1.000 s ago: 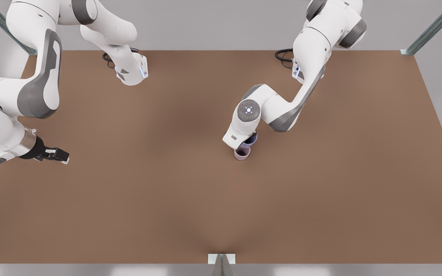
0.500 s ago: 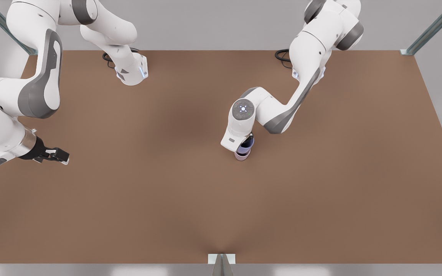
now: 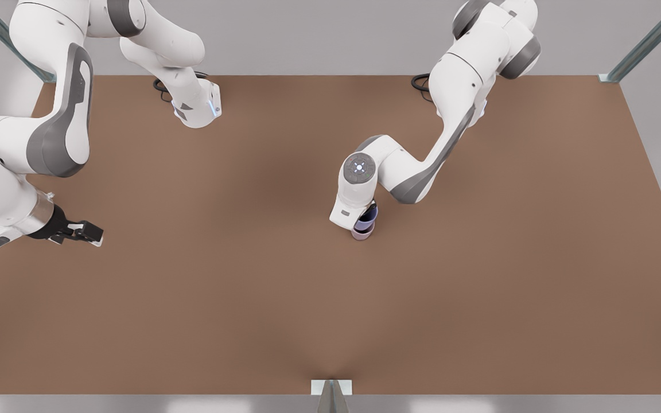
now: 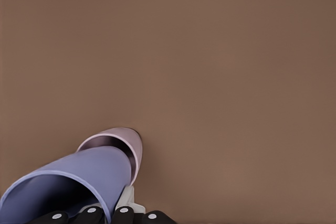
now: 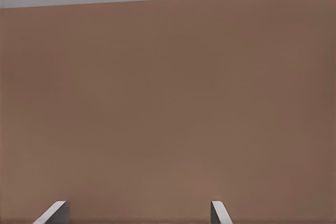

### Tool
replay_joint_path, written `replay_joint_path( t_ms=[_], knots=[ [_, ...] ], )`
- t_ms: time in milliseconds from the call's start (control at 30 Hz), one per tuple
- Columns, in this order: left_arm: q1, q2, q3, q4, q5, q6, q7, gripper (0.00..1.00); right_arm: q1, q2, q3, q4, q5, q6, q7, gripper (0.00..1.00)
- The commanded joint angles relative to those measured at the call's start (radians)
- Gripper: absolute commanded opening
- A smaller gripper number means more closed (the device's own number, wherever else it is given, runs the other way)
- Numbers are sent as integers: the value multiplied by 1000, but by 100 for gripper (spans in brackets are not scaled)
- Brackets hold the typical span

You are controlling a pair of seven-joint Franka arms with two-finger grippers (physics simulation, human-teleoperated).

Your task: Stack the cups, with the pink cup at the bottom and the purple cup at the top

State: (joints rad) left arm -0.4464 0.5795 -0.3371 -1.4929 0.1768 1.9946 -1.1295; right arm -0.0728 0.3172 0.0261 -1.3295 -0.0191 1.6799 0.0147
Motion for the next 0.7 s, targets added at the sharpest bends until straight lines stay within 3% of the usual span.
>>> replay_joint_path(
  t_ms=[0,533,567,667],
  knots=[
    [0,-1,0,0,0,-2,-59,21,1,0,0,1,1,0,-9,100],
    [0,23,1,2,7,4,-58,21,1,-1,0,-1,1,11,-9,100],
    [0,23,1,2,7,6,-56,27,1,-1,0,-1,1,11,-9,100],
    [0,23,1,2,9,6,-56,27,1,-1,0,-1,1,11,-9,100]
  ],
)
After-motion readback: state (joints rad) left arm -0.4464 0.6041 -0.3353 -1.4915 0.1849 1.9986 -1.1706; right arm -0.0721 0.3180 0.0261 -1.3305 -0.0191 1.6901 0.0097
